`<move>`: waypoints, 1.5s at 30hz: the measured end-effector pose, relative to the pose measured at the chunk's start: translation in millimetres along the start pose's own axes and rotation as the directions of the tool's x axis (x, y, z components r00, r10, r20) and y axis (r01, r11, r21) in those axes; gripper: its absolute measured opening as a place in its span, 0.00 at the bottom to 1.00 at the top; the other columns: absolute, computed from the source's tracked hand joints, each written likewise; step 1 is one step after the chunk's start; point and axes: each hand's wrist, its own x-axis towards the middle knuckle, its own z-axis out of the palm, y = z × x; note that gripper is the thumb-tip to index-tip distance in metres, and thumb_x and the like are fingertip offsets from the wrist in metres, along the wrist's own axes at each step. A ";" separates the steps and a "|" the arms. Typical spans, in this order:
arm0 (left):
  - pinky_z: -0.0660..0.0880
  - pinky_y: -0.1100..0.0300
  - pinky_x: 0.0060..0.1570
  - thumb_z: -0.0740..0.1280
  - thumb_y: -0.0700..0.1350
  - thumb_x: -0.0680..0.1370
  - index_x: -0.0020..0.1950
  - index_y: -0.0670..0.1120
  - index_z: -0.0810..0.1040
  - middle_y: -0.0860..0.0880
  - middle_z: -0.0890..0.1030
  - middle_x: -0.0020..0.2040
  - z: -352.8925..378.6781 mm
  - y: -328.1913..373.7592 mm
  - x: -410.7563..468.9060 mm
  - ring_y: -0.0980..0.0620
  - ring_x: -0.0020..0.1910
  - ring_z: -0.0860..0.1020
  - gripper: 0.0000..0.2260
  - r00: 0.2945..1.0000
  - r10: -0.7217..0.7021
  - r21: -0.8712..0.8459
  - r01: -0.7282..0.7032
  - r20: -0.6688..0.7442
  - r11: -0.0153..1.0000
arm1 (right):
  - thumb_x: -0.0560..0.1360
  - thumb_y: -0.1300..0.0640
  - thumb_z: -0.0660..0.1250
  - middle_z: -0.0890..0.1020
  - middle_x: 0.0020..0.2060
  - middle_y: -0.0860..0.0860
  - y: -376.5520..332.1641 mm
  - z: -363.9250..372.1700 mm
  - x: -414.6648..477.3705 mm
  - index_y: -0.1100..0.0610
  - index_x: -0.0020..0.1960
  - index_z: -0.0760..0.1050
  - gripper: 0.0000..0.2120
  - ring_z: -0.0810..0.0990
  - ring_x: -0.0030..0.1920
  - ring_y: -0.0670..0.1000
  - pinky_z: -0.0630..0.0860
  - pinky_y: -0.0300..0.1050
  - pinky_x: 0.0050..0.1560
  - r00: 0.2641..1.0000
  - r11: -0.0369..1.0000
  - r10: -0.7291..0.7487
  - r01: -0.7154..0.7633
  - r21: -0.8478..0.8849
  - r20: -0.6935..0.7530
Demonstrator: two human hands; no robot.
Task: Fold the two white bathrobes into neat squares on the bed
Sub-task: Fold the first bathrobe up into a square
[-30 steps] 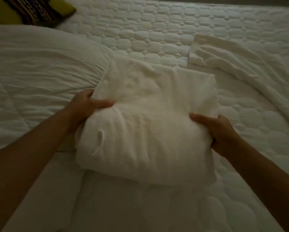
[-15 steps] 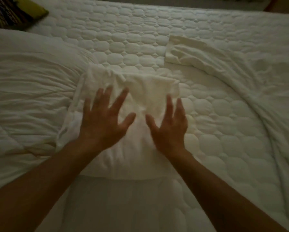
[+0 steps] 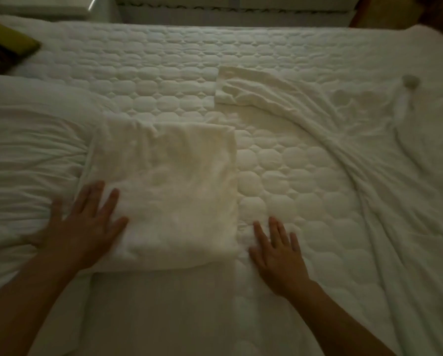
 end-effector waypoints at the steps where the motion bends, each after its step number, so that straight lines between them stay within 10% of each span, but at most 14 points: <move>1: 0.43 0.34 0.76 0.35 0.72 0.75 0.84 0.57 0.47 0.48 0.41 0.84 1.6 0.7 -1.8 0.45 0.83 0.41 0.39 0.999 -0.033 -0.004 0.034 0.007 0.999 | 0.76 0.33 0.34 0.40 0.81 0.54 8.5 -4.9 -10.5 0.42 0.81 0.36 0.35 0.40 0.81 0.55 0.40 0.57 0.78 1.000 1.000 0.009 -0.009 0.006 0.020; 7: 0.58 0.28 0.73 0.46 0.70 0.78 0.80 0.46 0.62 0.40 0.57 0.82 5.0 96.8 -20.8 0.49 0.82 0.44 0.38 0.959 0.183 -0.209 -0.228 -0.215 0.951 | 0.77 0.29 0.38 0.42 0.82 0.56 79.1 -35.1 -68.4 0.38 0.77 0.32 0.33 0.41 0.81 0.56 0.38 0.53 0.77 0.997 0.993 0.050 -0.056 0.103 0.064; 11: 0.72 0.29 0.58 0.50 0.67 0.79 0.73 0.42 0.73 0.36 0.75 0.70 -19.9 242.4 -75.0 0.31 0.67 0.74 0.36 0.909 0.314 -0.256 -0.384 -0.273 0.887 | 0.73 0.30 0.35 0.43 0.82 0.55 161.8 -51.6 -97.7 0.39 0.80 0.37 0.37 0.42 0.81 0.54 0.41 0.53 0.78 0.993 0.971 0.117 -0.117 0.211 0.010; 15: 0.81 0.38 0.45 0.44 0.69 0.80 0.67 0.41 0.80 0.36 0.82 0.60 -23.4 392.7 -152.8 0.34 0.53 0.84 0.39 0.881 0.414 -0.361 -0.472 -0.229 0.805 | 0.79 0.32 0.41 0.44 0.82 0.56 262.7 -51.3 -124.0 0.39 0.80 0.38 0.33 0.42 0.81 0.55 0.42 0.54 0.79 0.988 0.964 0.145 -0.127 0.232 -0.060; 21: 0.71 0.43 0.64 0.56 0.64 0.80 0.71 0.49 0.74 0.41 0.76 0.72 17.3 601.9 -302.7 0.39 0.69 0.74 0.27 0.829 0.485 -0.413 -0.559 -0.278 0.719 | 0.82 0.35 0.45 0.41 0.81 0.56 433.9 -40.9 -190.6 0.40 0.80 0.35 0.32 0.39 0.81 0.55 0.37 0.60 0.78 0.987 0.992 0.095 -0.082 0.098 -0.131; 25: 0.62 0.43 0.70 0.67 0.68 0.69 0.75 0.50 0.69 0.44 0.72 0.75 53.7 690.2 -418.6 0.42 0.74 0.68 0.39 0.733 0.664 -0.351 -0.667 -0.148 0.657 | 0.82 0.36 0.47 0.47 0.82 0.57 548.5 7.8 -289.1 0.46 0.82 0.43 0.33 0.47 0.81 0.58 0.46 0.63 0.78 0.993 0.998 0.044 -0.039 0.045 -0.113; 32: 0.56 0.35 0.73 0.64 0.58 0.74 0.77 0.44 0.66 0.42 0.68 0.78 91.3 742.6 -518.6 0.38 0.75 0.65 0.35 0.823 0.556 -0.216 -0.567 -0.116 0.795 | 0.82 0.37 0.54 0.49 0.81 0.60 605.9 98.0 -452.1 0.53 0.82 0.52 0.35 0.50 0.81 0.61 0.57 0.67 0.74 0.986 0.986 -0.165 0.166 -0.020 0.012; 37: 0.74 0.39 0.63 0.66 0.53 0.76 0.66 0.47 0.80 0.42 0.79 0.69 76.1 765.5 -551.3 0.40 0.66 0.76 0.21 0.730 0.656 -0.220 -0.684 -0.191 0.696 | 0.77 0.37 0.61 0.55 0.80 0.64 600.1 104.5 -477.3 0.57 0.81 0.57 0.40 0.52 0.80 0.64 0.53 0.65 0.77 0.979 0.979 -0.206 0.205 -0.020 -0.012; 41: 0.77 0.39 0.58 0.79 0.49 0.67 0.68 0.45 0.76 0.42 0.80 0.65 82.5 784.8 -564.5 0.38 0.62 0.80 0.31 0.758 0.648 -0.128 -0.652 -0.078 0.747 | 0.75 0.51 0.68 0.76 0.66 0.65 615.9 111.7 -489.4 0.60 0.70 0.73 0.25 0.76 0.65 0.66 0.72 0.61 0.64 0.950 0.966 -0.258 0.255 -0.043 -0.176; 45: 0.73 0.46 0.58 0.74 0.45 0.73 0.63 0.46 0.79 0.45 0.83 0.60 82.6 791.1 -565.6 0.41 0.59 0.81 0.18 0.837 0.494 -0.338 -0.547 -0.235 0.766 | 0.76 0.55 0.68 0.82 0.57 0.58 625.2 98.2 -506.8 0.58 0.64 0.79 0.18 0.80 0.55 0.59 0.77 0.56 0.54 0.914 0.954 -0.247 0.289 0.086 -0.323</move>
